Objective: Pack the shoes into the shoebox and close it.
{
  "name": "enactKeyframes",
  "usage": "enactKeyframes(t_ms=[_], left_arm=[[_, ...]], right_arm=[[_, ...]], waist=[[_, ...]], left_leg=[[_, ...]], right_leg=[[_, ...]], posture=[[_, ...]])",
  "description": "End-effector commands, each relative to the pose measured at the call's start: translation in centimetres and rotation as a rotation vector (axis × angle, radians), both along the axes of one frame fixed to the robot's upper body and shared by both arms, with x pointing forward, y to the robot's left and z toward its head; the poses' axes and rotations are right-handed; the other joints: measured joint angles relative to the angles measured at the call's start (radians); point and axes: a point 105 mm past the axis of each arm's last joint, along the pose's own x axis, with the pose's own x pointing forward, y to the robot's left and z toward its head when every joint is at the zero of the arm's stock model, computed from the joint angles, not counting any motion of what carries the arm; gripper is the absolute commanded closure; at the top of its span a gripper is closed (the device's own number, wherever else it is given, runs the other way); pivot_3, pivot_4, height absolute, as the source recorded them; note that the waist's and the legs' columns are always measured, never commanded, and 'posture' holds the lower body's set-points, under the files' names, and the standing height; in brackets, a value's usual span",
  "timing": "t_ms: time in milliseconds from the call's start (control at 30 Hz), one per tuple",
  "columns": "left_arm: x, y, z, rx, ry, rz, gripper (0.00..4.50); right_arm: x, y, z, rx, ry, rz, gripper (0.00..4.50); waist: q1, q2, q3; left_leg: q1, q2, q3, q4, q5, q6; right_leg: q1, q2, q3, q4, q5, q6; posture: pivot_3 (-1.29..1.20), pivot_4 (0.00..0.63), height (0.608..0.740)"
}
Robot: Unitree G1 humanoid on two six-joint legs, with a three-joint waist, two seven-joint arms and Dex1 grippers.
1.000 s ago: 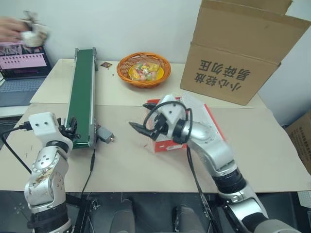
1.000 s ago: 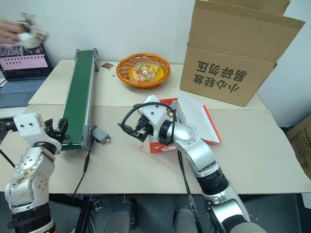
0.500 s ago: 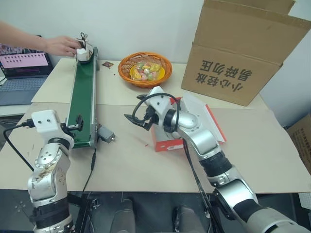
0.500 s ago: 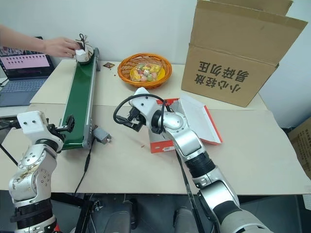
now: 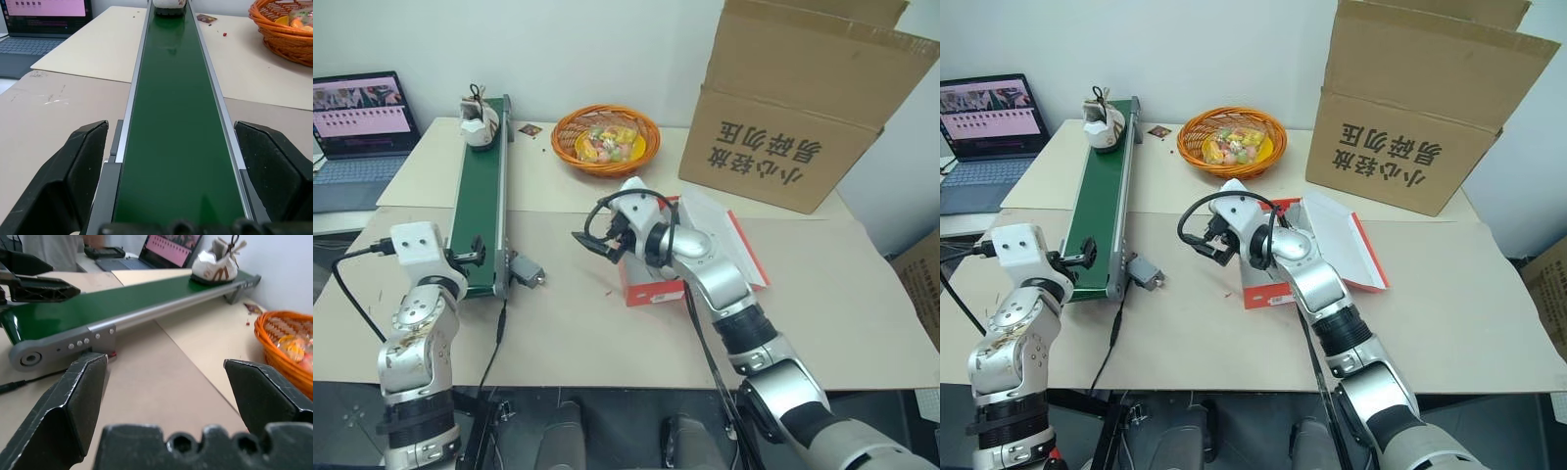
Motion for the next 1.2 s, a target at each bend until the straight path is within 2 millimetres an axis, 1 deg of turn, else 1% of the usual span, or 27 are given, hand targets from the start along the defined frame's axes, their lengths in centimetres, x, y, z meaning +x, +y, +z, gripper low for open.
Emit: enactKeyframes(t_ms=[33,133,333,467,600,667,767,1200], left_arm=[[0.2,-0.4,1.7,0.035,-0.035,-0.018,0.07],[0.4,-0.5,1.9,0.036,-0.030,-0.029,0.07],[0.6,-0.7,1.3,0.038,-0.011,-0.045,0.07],[0.6,-0.5,-0.2,0.067,0.027,-0.058,0.07],[0.6,-0.2,-0.9,0.063,0.036,-0.058,0.07],[0.6,-0.1,-1.3,0.071,0.047,-0.067,0.07],[0.4,0.1,-2.1,0.083,0.070,-0.073,0.07],[1.3,-0.3,-2.3,0.115,0.038,-0.109,0.07]], right_arm=[[0.2,-0.2,2.2,0.026,-0.055,-0.010,0.00],[0.2,-0.3,2.4,0.030,-0.056,-0.012,0.00],[0.3,-0.4,2.6,0.041,-0.060,-0.022,0.00],[0.3,-0.4,2.5,0.048,-0.056,-0.030,0.00],[0.4,-0.4,2.7,0.060,-0.061,-0.039,0.00],[0.5,-0.5,3.0,0.079,-0.068,-0.052,0.00],[0.5,-0.4,4.1,0.125,-0.080,-0.065,0.00],[0.6,-0.6,4.6,0.156,-0.078,-0.085,0.00]], waist=[[0.000,0.000,0.000],[0.000,0.000,0.000],[0.000,0.000,0.000],[-0.001,0.000,0.000],[-0.001,0.000,0.000],[-0.001,0.000,0.000],[-0.001,0.000,0.000],[0.001,0.000,0.000]], left_leg=[[0.000,0.000,0.000,0.000,0.000,0.000],[0.000,0.000,0.000,0.000,0.000,0.000],[0.000,0.000,0.000,0.000,0.000,0.000],[0.000,0.000,0.000,0.000,0.000,0.000],[0.000,0.000,0.000,0.000,0.000,0.000],[0.000,0.000,0.000,0.000,0.000,0.000],[0.000,0.000,0.000,0.000,0.000,0.000],[0.000,0.000,0.000,-0.001,0.000,0.000]], right_leg=[[0.000,0.000,0.000,0.000,0.000,0.000],[0.000,0.000,0.000,0.000,0.000,0.000],[0.000,0.000,0.000,0.000,0.000,0.000],[0.000,0.000,0.000,0.000,0.000,0.000],[0.000,0.000,0.000,0.000,0.000,0.000],[-0.001,0.000,0.000,0.000,0.000,0.000],[-0.001,0.000,0.000,0.000,0.000,0.000],[-0.001,0.000,0.000,0.000,0.000,-0.001]], posture=[[0.00,0.150,0.728],[0.00,0.150,0.728],[0.00,0.150,0.728],[0.00,0.150,0.728],[0.00,0.150,0.728],[0.00,0.150,0.728],[0.00,0.150,0.728],[0.00,0.150,0.728]])
